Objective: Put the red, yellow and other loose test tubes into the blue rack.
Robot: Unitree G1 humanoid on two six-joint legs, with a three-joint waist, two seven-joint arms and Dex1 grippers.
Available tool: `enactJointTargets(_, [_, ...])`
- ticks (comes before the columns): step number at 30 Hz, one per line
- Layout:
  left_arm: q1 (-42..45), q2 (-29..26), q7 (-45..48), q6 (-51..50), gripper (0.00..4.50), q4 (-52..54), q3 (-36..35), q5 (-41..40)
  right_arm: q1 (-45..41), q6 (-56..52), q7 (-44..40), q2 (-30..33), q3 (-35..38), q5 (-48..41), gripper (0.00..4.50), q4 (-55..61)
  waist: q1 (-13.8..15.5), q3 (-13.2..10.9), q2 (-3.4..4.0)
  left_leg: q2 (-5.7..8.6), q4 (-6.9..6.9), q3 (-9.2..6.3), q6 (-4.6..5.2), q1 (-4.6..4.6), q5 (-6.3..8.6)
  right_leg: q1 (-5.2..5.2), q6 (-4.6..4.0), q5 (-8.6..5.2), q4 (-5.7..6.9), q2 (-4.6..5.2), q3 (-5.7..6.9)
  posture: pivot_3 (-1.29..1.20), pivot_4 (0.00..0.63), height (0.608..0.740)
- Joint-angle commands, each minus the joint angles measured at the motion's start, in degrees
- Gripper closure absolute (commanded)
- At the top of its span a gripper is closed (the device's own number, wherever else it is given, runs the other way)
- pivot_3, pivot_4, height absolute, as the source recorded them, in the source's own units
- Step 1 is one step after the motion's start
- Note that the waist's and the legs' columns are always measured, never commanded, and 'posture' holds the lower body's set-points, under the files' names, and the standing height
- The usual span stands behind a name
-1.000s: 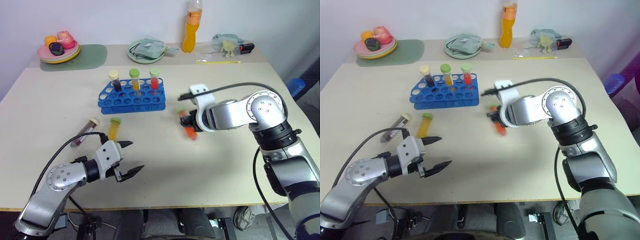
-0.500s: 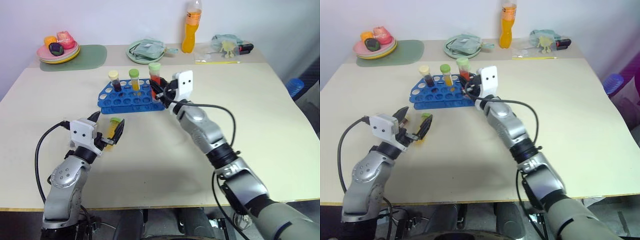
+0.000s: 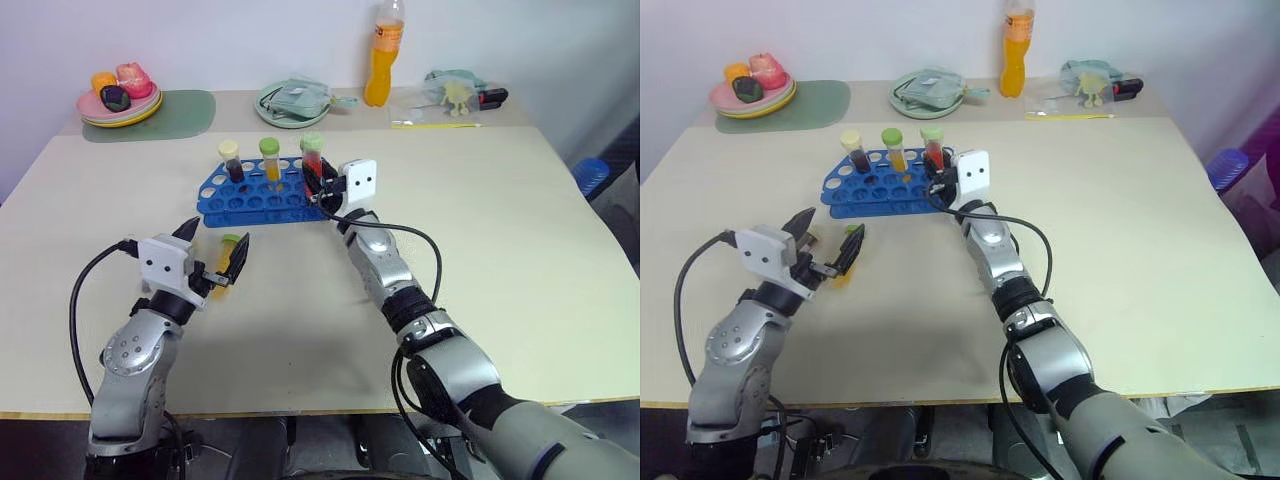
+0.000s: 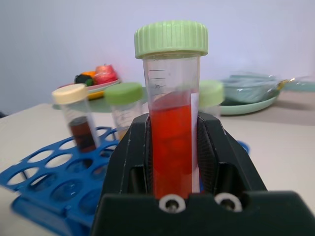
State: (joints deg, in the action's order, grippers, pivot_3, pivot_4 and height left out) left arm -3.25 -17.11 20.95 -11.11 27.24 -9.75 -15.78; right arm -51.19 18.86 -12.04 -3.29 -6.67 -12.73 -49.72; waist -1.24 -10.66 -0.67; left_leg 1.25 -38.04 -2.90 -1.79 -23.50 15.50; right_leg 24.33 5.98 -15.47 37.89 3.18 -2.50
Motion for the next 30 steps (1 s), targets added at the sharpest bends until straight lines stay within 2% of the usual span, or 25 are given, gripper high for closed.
enactJointTargets(1, [-0.15, -1.00, 0.88, -0.72, 0.00, 2.61, 0.25, -1.47, -2.94, 3.32, -0.13, -1.59, 1.98, 1.83, 3.76, -2.80, -0.05, 0.00, 0.01, 0.00, 0.00, 0.00, 0.00, 0.01, 0.00, 0.00, 0.00, 0.00, 0.01, -0.01, 0.00, 0.00, 0.150, 0.729])
enactJointTargets(10, [-0.79, -1.07, 0.77, -0.92, 0.00, 3.15, 1.21, -1.11, -4.13, 6.63, -1.73, -3.33, 4.22, 4.94, 3.76, -7.83, -0.22, 0.00, 0.01, 0.00, 0.00, -0.01, -0.02, 0.02, -0.01, 0.00, -0.01, 0.00, 0.05, -0.01, 0.00, 0.00, 0.150, 0.729])
enactJointTargets(18, [-0.88, -1.34, 0.31, -1.20, 0.00, 3.82, 1.35, -1.25, -6.11, 10.37, 1.95, -3.58, 5.43, 8.58, 3.76, -12.83, -1.21, 0.00, 0.01, 0.00, 0.01, -0.06, -0.06, 0.03, -0.03, 0.00, -0.02, -0.01, 0.09, -0.01, 0.00, 0.00, 0.150, 0.729])
enactJointTargets(30, [-0.61, -1.19, 0.31, -1.19, 0.00, 3.77, 1.80, -1.23, -8.19, 13.78, 3.28, -4.64, 6.12, 11.45, 3.76, -18.05, -1.29, 0.00, 0.01, 0.01, 0.01, -0.07, -0.09, 0.04, -0.05, 0.00, -0.02, -0.01, 0.11, -0.01, 0.01, 0.00, 0.150, 0.729])
